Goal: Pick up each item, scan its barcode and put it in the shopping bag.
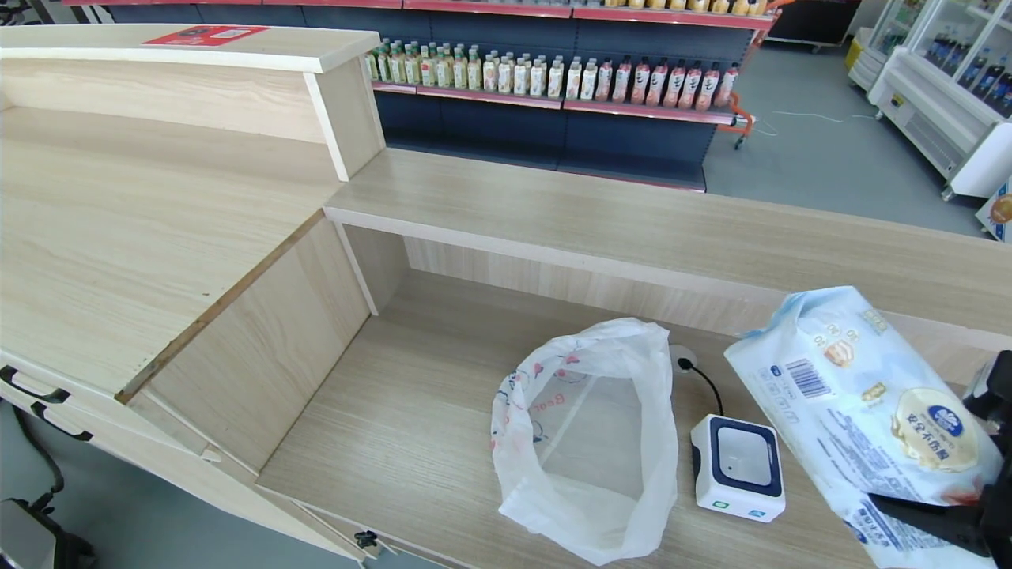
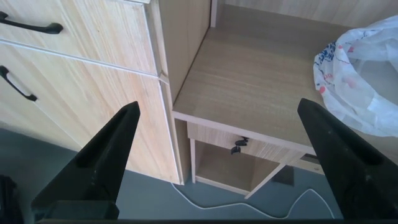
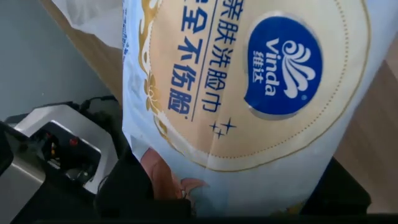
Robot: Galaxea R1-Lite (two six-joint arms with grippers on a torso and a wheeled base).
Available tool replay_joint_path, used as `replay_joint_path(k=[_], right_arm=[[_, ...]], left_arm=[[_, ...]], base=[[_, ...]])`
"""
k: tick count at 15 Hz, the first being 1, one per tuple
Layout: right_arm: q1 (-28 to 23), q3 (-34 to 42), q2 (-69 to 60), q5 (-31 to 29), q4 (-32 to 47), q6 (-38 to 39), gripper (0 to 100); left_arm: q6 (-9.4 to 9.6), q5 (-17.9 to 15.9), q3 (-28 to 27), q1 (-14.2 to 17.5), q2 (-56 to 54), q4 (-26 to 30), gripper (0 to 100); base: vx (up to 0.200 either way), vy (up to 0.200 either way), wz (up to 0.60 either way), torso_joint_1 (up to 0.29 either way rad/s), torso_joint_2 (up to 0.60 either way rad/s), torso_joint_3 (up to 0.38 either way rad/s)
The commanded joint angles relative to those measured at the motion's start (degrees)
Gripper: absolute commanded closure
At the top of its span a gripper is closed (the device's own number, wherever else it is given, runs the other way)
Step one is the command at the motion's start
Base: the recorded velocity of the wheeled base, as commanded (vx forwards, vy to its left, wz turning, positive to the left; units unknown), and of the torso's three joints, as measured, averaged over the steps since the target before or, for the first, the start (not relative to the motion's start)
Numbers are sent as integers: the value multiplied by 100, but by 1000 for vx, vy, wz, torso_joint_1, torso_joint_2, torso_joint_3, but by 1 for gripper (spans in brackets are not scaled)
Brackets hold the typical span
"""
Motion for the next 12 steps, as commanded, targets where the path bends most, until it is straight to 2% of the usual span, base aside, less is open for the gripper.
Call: replay_joint_path(k=[1,4,8,12], right_arm=[[-19,-448,-549,-67,475,129,100],[33,-519,-980,-23,642,112,100],[367,-369,-1217,74,633,24,100],[446,-26,-1182,74,616,-3,100]], left_arm=[[-2,0,1,0,-2,0,0],[-2,0,1,-8,-2,0,0],[-2,0,1,0,-2,0,0],[-2,0,1,-8,-2,0,0]], base=[[0,0,0,0,0,0],[0,0,0,0,0,0],[0,0,600,-1,1,5],[0,0,600,6,5,1]])
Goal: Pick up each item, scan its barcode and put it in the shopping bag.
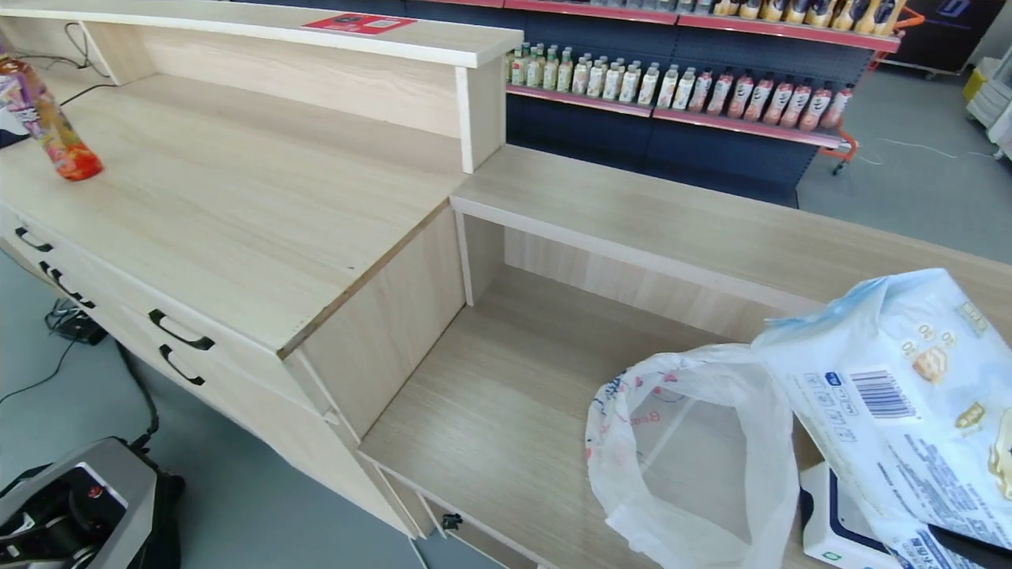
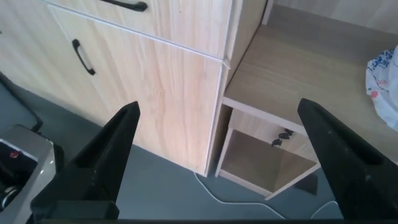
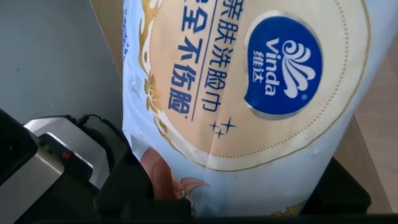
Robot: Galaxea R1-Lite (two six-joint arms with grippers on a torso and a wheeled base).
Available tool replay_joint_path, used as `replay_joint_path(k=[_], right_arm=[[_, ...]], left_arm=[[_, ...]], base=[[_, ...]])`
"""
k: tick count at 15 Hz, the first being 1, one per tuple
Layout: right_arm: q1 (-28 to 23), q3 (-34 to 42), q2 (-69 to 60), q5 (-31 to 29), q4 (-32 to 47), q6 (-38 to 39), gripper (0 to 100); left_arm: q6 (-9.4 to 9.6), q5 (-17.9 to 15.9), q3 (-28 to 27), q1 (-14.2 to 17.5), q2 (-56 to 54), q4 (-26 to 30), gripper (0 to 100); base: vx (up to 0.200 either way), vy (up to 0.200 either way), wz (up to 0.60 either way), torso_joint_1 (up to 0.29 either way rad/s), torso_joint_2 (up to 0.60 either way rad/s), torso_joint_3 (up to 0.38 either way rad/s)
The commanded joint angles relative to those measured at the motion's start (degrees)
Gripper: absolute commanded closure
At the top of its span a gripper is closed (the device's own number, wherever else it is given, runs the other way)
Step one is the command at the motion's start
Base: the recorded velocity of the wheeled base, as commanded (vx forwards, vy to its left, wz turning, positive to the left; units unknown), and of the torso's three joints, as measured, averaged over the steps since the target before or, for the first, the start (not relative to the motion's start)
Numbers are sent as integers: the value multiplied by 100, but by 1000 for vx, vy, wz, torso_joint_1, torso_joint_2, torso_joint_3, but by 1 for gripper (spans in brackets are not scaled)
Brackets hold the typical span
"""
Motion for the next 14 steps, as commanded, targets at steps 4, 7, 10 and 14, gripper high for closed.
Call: replay_joint_path(k=[4,7,10,14], right_arm=[[-53,543,1038,-10,-638,505,100],[-431,754,2066,-247,-1315,707,100],[-431,772,2884,-247,-1833,865,100],[-237,842,3983,-229,-2993,1691,100]], left_arm=[[-2,-1,1,4,-2,0,0],[-2,-1,1,4,-2,0,0],[-2,-1,1,4,-2,0,0],[-2,-1,1,-5,-2,0,0]], base=[[0,0,0,0,0,0],[0,0,0,0,0,0],[0,0,0,0,0,0],[0,0,0,0,0,0]])
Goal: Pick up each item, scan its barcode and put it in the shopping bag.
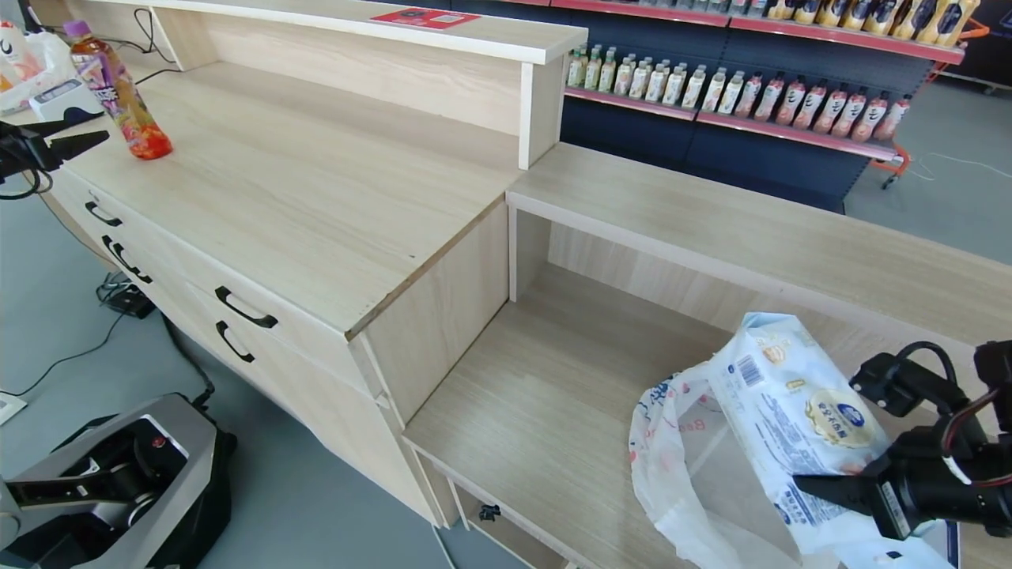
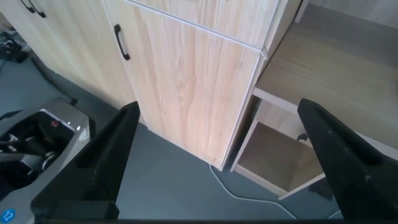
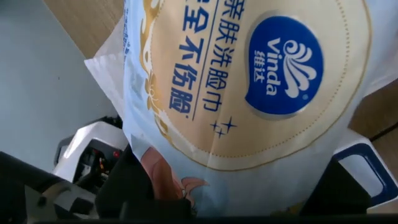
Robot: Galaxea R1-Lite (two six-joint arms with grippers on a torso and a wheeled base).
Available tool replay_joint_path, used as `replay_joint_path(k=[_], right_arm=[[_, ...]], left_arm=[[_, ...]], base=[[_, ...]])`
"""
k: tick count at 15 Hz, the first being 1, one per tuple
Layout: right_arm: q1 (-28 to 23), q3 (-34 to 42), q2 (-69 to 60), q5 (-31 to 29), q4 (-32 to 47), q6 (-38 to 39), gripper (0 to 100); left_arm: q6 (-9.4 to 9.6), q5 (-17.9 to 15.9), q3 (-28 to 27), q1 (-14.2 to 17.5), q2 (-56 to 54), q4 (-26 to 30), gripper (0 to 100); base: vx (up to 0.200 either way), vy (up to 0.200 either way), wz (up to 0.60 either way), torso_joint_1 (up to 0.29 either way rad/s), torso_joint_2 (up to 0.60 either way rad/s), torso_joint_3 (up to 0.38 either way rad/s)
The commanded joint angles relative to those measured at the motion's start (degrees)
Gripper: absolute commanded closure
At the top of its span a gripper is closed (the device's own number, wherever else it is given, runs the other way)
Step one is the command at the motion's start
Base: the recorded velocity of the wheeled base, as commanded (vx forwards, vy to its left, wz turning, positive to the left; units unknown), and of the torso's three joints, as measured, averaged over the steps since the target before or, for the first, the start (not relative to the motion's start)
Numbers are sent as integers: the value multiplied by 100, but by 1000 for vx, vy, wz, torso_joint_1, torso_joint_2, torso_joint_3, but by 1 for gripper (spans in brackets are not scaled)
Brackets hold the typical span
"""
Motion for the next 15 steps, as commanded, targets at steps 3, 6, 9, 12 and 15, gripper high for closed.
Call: replay_joint_path(k=[3,6,9,12,15], right_arm=[[192,262,1215,12,-1133,177,100],[350,675,1567,12,-1818,194,100],[386,886,1787,12,-2143,194,100],[386,992,2130,3,-2732,212,100],[526,1000,2437,47,-3418,607,100]], left_arm=[[-2,-1,1,0,-2,0,0],[-2,-1,1,0,-2,0,0],[-2,-1,1,0,-2,0,0],[-2,-1,1,0,-2,0,0],[-2,-1,1,0,-2,0,0]], base=[[0,0,0,0,0,0],[0,0,0,0,0,0],[0,0,0,0,0,0],[0,0,0,0,0,0],[0,0,0,0,0,0]])
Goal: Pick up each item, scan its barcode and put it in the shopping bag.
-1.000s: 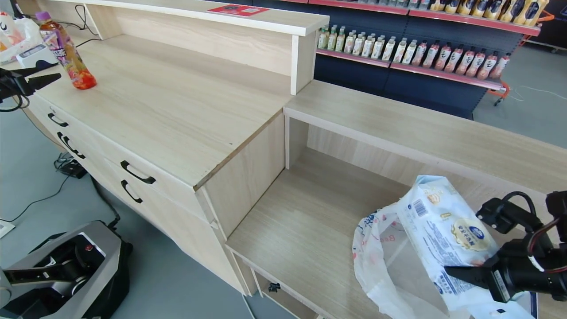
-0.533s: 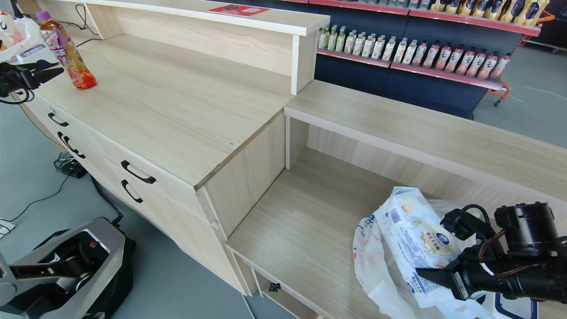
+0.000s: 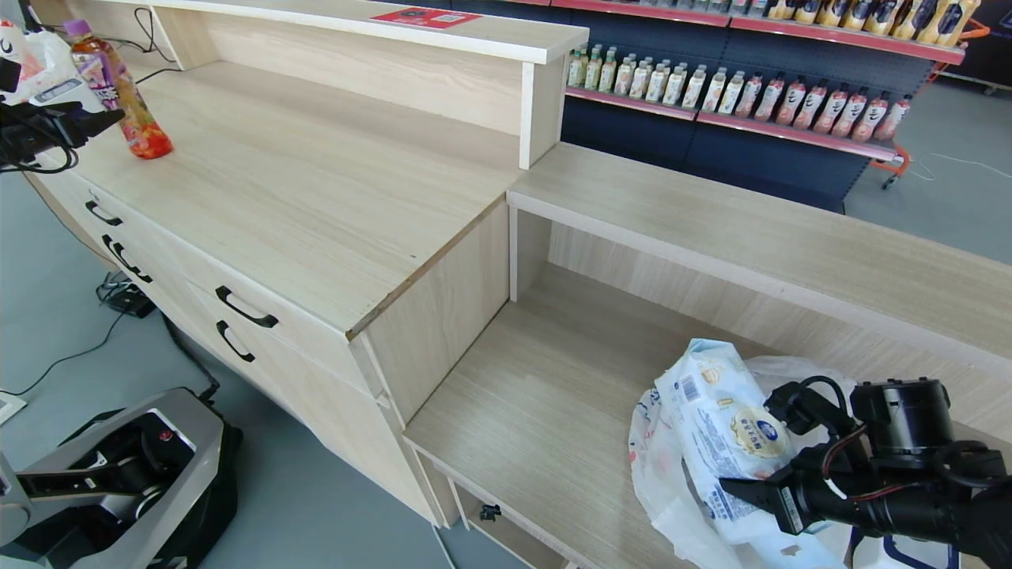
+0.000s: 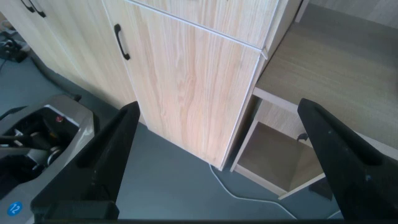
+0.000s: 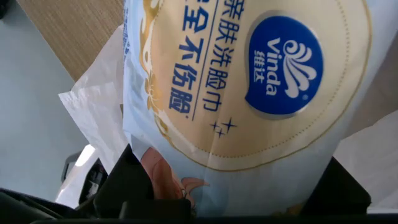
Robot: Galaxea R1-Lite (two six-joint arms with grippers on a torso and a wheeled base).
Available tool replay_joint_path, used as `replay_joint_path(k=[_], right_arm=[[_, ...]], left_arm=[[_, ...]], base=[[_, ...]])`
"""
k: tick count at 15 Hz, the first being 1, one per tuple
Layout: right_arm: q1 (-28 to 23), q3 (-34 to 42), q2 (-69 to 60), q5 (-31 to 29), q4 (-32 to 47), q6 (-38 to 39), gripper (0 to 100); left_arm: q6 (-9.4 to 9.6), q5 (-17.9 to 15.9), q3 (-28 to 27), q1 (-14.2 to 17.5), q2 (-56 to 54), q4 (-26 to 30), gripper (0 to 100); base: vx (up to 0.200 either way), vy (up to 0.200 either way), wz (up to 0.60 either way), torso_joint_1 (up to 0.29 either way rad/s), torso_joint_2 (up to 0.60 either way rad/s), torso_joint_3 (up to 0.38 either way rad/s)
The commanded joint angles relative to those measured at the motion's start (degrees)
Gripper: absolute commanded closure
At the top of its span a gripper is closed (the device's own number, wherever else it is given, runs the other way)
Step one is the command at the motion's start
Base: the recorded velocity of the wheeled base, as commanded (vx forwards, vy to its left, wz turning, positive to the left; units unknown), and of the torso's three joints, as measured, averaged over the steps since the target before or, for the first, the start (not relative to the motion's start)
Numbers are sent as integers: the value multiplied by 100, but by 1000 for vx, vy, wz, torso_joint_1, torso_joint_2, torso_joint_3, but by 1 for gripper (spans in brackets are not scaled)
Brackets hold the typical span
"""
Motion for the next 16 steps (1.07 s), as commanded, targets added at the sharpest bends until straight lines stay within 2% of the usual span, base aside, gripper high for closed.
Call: replay_joint_path(k=[1,16], right_arm=[[39,17,278,4,-46,18,100],[39,96,463,4,-11,-26,100]], left_arm=[[-2,0,1,0,-2,0,0],[-2,0,1,-8,-2,0,0]], base=[[0,0,0,0,0,0],[0,0,0,0,0,0]])
